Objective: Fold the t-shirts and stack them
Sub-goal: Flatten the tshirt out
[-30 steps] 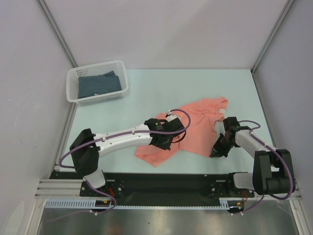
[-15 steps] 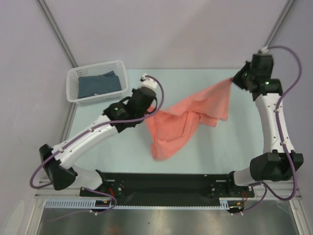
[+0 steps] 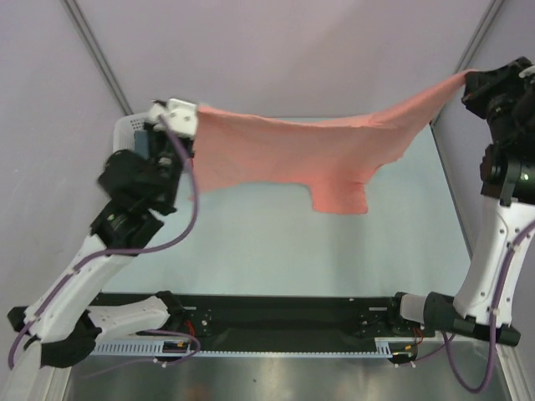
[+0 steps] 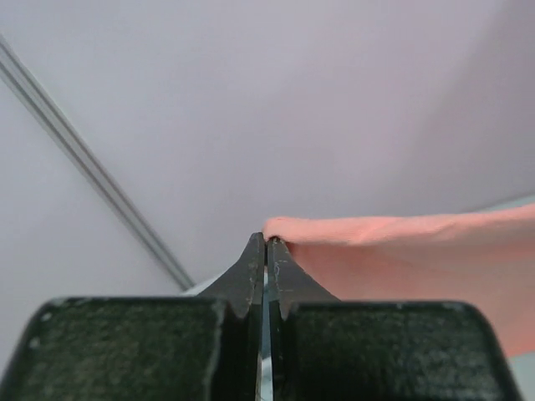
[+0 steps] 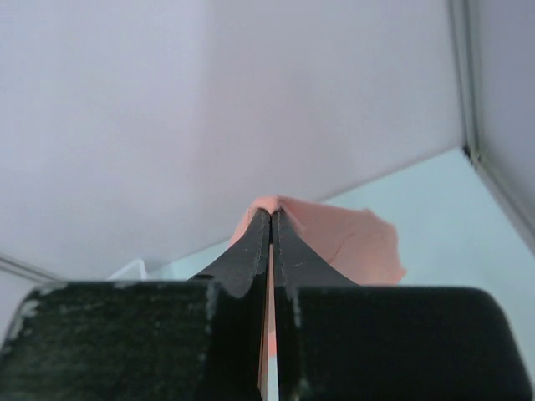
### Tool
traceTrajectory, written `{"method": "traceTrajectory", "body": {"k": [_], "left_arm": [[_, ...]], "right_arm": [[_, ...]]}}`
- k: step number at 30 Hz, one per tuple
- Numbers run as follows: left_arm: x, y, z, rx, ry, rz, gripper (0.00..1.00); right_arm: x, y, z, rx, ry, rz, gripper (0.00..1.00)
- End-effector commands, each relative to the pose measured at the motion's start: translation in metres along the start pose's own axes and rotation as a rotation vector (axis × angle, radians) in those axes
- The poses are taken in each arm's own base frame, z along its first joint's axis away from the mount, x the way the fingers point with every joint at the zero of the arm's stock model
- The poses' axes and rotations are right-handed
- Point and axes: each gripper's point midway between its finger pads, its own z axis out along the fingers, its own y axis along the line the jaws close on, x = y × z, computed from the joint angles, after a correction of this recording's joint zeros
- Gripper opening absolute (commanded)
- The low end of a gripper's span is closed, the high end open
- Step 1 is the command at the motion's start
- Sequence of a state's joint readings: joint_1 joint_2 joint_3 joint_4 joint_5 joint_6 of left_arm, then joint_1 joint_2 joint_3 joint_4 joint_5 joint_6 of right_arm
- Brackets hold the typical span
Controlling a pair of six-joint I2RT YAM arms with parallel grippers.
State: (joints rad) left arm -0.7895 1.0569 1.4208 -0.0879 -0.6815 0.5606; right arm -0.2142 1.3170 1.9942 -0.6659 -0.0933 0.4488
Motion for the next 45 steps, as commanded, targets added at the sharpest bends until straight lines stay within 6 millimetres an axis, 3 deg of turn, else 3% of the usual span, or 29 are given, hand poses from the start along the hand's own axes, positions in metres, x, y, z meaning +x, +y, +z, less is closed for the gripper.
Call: {"method": "traceTrajectory", "body": {"k": [1,6,11,14,16,19,20,23,24,26,27,28,29,31,34,35,36,37,38,39,40,41,42,45], "left_arm": [[-0.084,0.057,-0.048,0.049,-0.304,-0.123,0.00],[-0.119,0.085,-0.097,0.167,-0.438,-0.221,0.00],[-0.151,0.104,-0.143,0.277,-0.586,-0.321,0.00],[-0.155,0.109,-0.151,0.297,-0.592,-0.331,0.00],[-0.151,0.102,-0.147,0.317,-0.561,-0.318,0.00],[-0.139,0.089,-0.132,0.309,-0.505,-0.290,0.00],[-0.134,0.086,-0.127,0.298,-0.491,-0.281,0.00],[-0.107,0.064,-0.101,0.260,-0.403,-0.229,0.00],[-0.085,0.051,-0.088,0.239,-0.341,-0.185,0.00],[-0.063,0.038,-0.068,0.180,-0.283,-0.149,0.00],[-0.035,0.017,-0.054,0.183,-0.215,-0.075,0.00],[-0.012,0.003,-0.040,0.167,-0.152,-0.023,0.00],[0.000,-0.006,-0.029,0.146,-0.129,-0.002,0.00],[0.058,-0.037,-0.003,0.160,0.001,0.077,0.00],[0.124,-0.053,0.027,0.118,0.088,0.092,0.00],[0.155,-0.068,0.040,0.134,0.149,0.116,0.00],[0.183,-0.068,0.052,0.107,0.196,0.105,0.00],[0.203,-0.077,0.060,0.139,0.236,0.101,0.00],[0.243,-0.088,0.079,0.161,0.332,0.116,0.00],[0.263,-0.096,0.086,0.173,0.388,0.102,0.00],[0.277,-0.102,0.094,0.184,0.436,0.113,0.00],[0.280,-0.107,0.112,0.190,0.449,0.112,0.00],[0.318,-0.129,0.118,0.235,0.530,0.141,0.00],[0.351,-0.145,0.141,0.219,0.576,0.136,0.00]], "right_arm": [[-0.069,0.034,-0.067,-0.109,-0.256,-0.099,0.00],[-0.120,0.078,-0.154,-0.232,-0.459,-0.152,0.00],[-0.155,0.118,-0.229,-0.367,-0.617,-0.165,0.00],[-0.166,0.133,-0.260,-0.425,-0.676,-0.177,0.00],[-0.167,0.136,-0.261,-0.442,-0.677,-0.172,0.00],[-0.157,0.129,-0.234,-0.430,-0.624,-0.160,0.00],[-0.145,0.120,-0.209,-0.407,-0.570,-0.148,0.00],[-0.124,0.105,-0.163,-0.385,-0.493,-0.143,0.00],[-0.105,0.092,-0.134,-0.359,-0.427,-0.131,0.00],[-0.084,0.077,-0.096,-0.331,-0.356,-0.122,0.00],[-0.064,0.063,-0.073,-0.305,-0.299,-0.115,0.00],[-0.056,0.060,-0.060,-0.311,-0.285,-0.116,0.00],[-0.041,0.051,-0.038,-0.296,-0.242,-0.108,0.00],[-0.007,0.031,-0.001,-0.266,-0.172,-0.118,0.00],[0.051,0.003,0.054,-0.229,-0.079,-0.126,0.00],[0.064,-0.004,0.066,-0.226,-0.069,-0.127,0.00],[0.096,-0.021,0.093,-0.200,0.003,-0.122,0.00],[0.108,-0.026,0.108,-0.206,-0.003,-0.127,0.00],[0.122,-0.035,0.123,-0.193,0.017,-0.126,0.00],[0.149,-0.050,0.147,-0.177,0.060,-0.130,0.00],[0.166,-0.060,0.160,-0.162,0.092,-0.134,0.00],[0.172,-0.064,0.171,-0.159,0.100,-0.149,0.00],[0.199,-0.081,0.189,-0.135,0.149,-0.151,0.00],[0.222,-0.093,0.215,-0.142,0.198,-0.150,0.00]]}}
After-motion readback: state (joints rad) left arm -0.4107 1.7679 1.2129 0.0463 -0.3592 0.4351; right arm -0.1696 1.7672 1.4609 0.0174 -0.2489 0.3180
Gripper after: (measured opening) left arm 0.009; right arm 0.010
